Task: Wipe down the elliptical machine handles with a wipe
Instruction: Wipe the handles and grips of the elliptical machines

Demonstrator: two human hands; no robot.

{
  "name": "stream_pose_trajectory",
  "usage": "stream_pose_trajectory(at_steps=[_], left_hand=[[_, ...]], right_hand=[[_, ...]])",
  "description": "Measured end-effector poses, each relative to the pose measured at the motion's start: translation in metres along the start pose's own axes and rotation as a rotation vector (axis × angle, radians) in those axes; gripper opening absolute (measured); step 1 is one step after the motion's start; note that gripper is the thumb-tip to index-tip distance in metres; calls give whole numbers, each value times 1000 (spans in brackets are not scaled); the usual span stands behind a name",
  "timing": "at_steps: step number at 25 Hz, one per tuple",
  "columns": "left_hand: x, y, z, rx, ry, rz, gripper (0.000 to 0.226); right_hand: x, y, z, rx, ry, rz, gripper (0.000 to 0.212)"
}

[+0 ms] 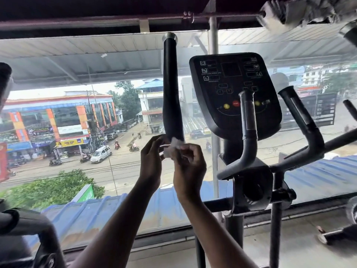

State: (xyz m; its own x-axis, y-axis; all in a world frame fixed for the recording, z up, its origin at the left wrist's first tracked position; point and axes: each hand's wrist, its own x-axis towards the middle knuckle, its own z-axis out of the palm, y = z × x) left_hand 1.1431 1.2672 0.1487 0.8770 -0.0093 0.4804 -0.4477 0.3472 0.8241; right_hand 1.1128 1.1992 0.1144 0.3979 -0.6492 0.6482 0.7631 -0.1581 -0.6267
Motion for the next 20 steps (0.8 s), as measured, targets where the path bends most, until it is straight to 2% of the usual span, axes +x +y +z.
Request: stream_pose_trajectory(at_steps=[2, 3, 4, 5, 7, 8, 9, 10, 12, 14, 15, 18, 20], left_hand=[[0, -4, 0, 13, 1, -2, 35], [-1, -5, 0, 24, -2, -4, 35], [-1, -5, 1, 27, -10, -4, 33], [0, -5, 0, 28, -20, -3, 32], [0, -7, -3, 46, -38, -7, 32], [1, -10, -4, 58, -48, -15, 31], [1, -13, -5, 66, -58, -27, 31], [2, -16, -4, 64, -65, -40, 30], [2, -23, 1, 45, -70, -51, 28], [0, -26, 6, 45, -70, -34, 27], [0, -27, 8, 52, -66, -25, 28], [-2, -28, 12, 60, -48, -27, 30], [0, -32, 11, 20, -49, -52, 30]], right_hand=[[-1, -10, 7, -144, -88, -338, 6], [-1, -1, 5, -228, -85, -380, 9], [0, 14, 0, -268, -62, -344, 12], [1, 32, -6, -266, -19, -216, 17], [5, 51, -14, -164, 61, 246, 24], [8, 53, -15, -82, 80, 413, 23], [11, 48, -12, -31, 94, 435, 22], [14, 38, -8, -6, 107, 350, 20], [14, 11, -1, -16, 81, 19, 7], [12, 21, -2, -141, 42, -133, 10], [14, 39, -6, -213, 30, -87, 14], [24, 83, -19, -345, -72, 232, 22], [23, 71, -15, -343, -69, 188, 19]])
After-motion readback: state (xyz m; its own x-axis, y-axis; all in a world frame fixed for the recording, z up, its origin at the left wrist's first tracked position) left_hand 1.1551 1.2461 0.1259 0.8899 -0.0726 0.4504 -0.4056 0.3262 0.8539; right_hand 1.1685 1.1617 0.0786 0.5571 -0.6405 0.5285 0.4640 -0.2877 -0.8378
